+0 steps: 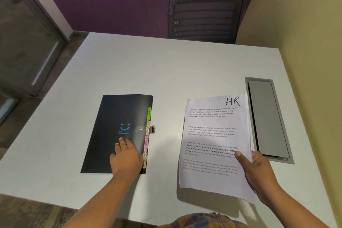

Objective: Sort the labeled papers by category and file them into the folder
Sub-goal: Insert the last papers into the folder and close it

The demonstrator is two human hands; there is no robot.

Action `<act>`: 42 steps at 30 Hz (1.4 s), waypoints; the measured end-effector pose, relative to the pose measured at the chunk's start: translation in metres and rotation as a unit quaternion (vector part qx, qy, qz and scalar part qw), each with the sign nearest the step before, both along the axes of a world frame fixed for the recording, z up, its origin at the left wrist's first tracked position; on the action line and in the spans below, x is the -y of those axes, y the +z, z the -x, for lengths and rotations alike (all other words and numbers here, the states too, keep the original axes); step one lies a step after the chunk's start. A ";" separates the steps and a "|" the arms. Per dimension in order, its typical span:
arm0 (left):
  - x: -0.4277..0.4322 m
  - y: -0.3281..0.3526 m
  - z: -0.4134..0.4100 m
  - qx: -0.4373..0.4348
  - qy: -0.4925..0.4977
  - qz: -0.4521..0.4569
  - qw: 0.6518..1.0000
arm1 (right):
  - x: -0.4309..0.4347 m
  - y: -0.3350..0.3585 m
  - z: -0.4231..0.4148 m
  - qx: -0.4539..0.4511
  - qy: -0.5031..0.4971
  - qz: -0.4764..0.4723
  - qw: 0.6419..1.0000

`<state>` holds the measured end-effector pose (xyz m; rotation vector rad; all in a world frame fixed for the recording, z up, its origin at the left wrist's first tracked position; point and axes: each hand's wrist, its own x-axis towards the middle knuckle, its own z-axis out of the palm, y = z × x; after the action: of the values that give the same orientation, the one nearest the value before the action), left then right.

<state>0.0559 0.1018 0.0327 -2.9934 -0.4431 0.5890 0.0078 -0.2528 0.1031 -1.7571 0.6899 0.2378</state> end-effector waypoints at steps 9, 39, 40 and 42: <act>0.002 0.005 -0.001 -0.035 -0.015 -0.016 0.999 | 0.003 -0.002 0.002 -0.005 -0.001 -0.005 1.000; 0.129 0.090 -0.013 0.146 -0.109 0.299 0.937 | 0.014 0.017 -0.050 0.106 -0.072 0.047 0.991; 0.134 0.091 -0.012 0.148 -0.109 0.312 0.932 | 0.015 0.016 -0.050 0.107 -0.075 0.055 0.990; 0.142 0.093 -0.009 0.156 -0.110 0.327 0.925 | 0.014 0.017 -0.050 0.105 -0.078 0.078 0.988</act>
<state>0.0647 -0.0404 0.1259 -3.7225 0.1223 0.2705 0.0575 -0.2667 0.1199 -1.8336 0.7022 -0.1098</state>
